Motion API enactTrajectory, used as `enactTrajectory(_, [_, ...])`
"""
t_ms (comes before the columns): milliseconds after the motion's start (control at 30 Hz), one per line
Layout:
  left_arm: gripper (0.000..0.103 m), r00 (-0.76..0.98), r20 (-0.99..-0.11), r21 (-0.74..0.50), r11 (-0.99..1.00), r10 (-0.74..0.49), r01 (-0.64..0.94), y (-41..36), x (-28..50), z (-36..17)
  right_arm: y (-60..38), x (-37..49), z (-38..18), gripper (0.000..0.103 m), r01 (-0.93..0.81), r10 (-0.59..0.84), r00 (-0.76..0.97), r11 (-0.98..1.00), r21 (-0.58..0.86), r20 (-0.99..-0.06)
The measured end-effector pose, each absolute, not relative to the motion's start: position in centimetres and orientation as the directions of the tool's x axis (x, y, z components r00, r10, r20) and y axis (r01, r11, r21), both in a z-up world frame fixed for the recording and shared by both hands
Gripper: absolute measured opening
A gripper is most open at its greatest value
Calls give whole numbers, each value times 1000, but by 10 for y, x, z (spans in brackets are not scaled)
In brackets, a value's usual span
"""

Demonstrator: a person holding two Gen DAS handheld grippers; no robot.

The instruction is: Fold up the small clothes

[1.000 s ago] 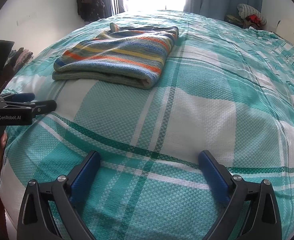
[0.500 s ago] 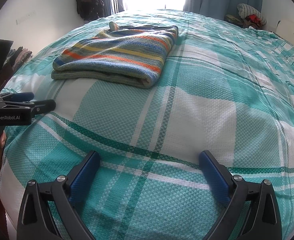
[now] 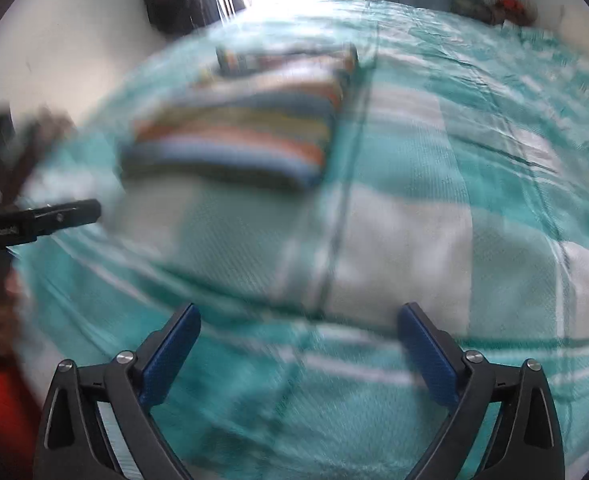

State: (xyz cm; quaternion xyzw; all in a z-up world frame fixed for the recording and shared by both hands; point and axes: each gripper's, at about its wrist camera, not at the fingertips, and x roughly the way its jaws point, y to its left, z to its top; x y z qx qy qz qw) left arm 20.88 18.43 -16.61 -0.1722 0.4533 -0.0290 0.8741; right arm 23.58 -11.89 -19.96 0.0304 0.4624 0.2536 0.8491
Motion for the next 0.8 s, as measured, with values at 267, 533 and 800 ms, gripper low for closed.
enactTrajectory(267, [98, 551, -784, -411, 904, -286, -115, 202, 331, -184, -135, 382, -198, 97, -209, 658, 424, 740, 640, -622])
enactTrajectory(533, [53, 532, -803, -359, 930, -268, -74, 172, 356, -204, -90, 424, -243, 67, -203, 740, 298, 666, 718, -603])
enactTrajectory(800, [15, 574, -805, -184, 983, -149, -2, 127, 351, -161, -41, 392, -181, 31, -414, 479, 503, 864, 286, -720])
